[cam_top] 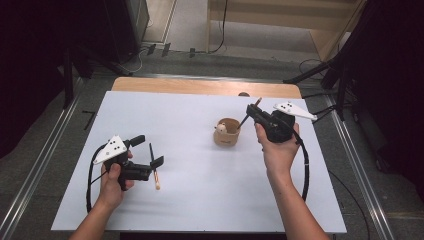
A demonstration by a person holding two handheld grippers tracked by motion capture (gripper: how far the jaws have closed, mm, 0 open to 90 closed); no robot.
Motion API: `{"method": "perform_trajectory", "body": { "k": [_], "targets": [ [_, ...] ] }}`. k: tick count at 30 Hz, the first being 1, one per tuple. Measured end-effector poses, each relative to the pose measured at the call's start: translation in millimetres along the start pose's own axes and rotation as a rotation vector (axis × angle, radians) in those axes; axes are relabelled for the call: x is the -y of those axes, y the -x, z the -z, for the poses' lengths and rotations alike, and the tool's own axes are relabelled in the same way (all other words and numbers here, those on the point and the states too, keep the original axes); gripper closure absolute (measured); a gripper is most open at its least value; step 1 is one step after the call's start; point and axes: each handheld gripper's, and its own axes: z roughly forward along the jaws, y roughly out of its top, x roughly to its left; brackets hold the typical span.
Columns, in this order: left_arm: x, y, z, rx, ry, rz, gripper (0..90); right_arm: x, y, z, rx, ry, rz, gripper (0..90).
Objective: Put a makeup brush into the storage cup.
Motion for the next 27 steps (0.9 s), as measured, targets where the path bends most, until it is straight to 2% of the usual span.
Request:
{"method": "perform_trajectory", "body": {
  "k": [10,18,27],
  "targets": [
    [-0.1,0.3,-0.3,-0.001,0.003,-0.001,0.0,-4.1,-0.7,-11.9,0.030,-0.006,0.065,84.2],
    [-0.2,0.1,0.3,-0.002,0.005,0.003,0.0,0.2,-2.2,-21.7,0.032,-0.033,0.075,84.2],
    [-0.1,0.3,-0.1,0.001,0.007,-0.001,0.0,8.2,-4.1,-31.3,0.045,-0.059,0.116,84.2]
  ]
}}
